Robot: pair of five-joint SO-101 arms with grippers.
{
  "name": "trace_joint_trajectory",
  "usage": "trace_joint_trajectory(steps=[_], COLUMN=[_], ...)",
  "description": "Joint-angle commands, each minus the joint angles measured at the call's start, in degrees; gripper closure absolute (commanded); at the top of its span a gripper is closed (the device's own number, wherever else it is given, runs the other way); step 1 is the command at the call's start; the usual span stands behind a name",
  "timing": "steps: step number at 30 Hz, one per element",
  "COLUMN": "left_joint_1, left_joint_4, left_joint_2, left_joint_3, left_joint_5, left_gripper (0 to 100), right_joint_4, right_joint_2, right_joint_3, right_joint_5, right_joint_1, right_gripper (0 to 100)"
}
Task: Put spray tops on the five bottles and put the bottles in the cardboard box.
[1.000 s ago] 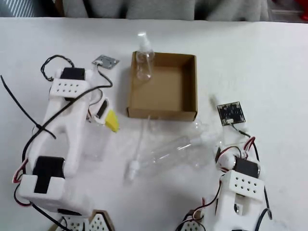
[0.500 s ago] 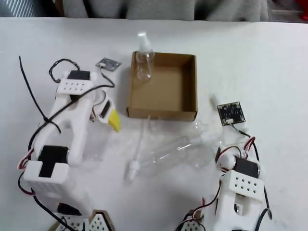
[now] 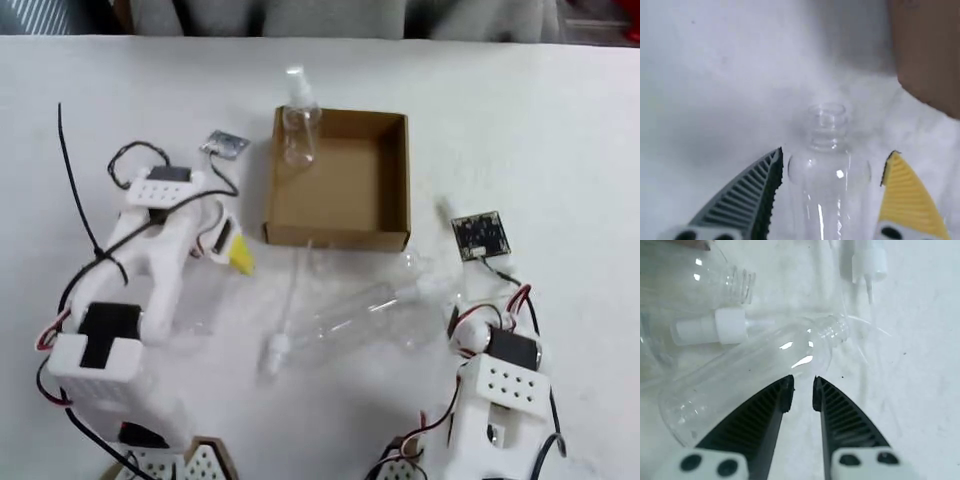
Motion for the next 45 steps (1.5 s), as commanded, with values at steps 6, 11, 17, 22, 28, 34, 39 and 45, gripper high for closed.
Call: trace_joint_trajectory(steps=[6, 11, 17, 22, 28, 34, 39, 45], left_joint_1=[-0.57, -0.57, -0.75, -0.48, -0.57, -4.70, -8.92, -12.88], left_joint_4=[-2.11, -1.76, -2.64, -2.46, -2.64, -2.55, -2.55, -7.21], left_joint_2=[-0.48, -0.48, -0.40, -0.40, -0.40, -1.01, -1.98, -9.54], left_joint_3=[2.02, 2.29, 2.20, 2.55, 2.64, 2.81, 2.81, 10.55], left_joint_5=[2.64, 6.07, 7.03, 6.95, 7.03, 7.03, 7.03, 7.03], left_gripper=[69, 72, 77, 75, 91, 90, 90, 90], right_joint_4=[-0.04, -0.04, -0.04, -0.04, -0.04, -0.04, 0.22, 7.87], right_joint_2=[0.48, 0.48, 0.57, 0.57, 0.66, 0.31, 0.13, 0.66], right_joint_3=[0.53, 0.53, 0.53, 0.53, 0.53, 0.53, -0.09, -11.08], right_joint_5=[0.62, 0.62, 0.62, 0.62, 0.62, 0.62, 0.09, -1.14], right_joint_1=[-1.19, -1.19, -1.19, -1.19, -1.19, -1.19, -1.19, -3.12], right_gripper=[93.2, 93.2, 93.2, 93.2, 93.2, 93.2, 93.3, 93.3])
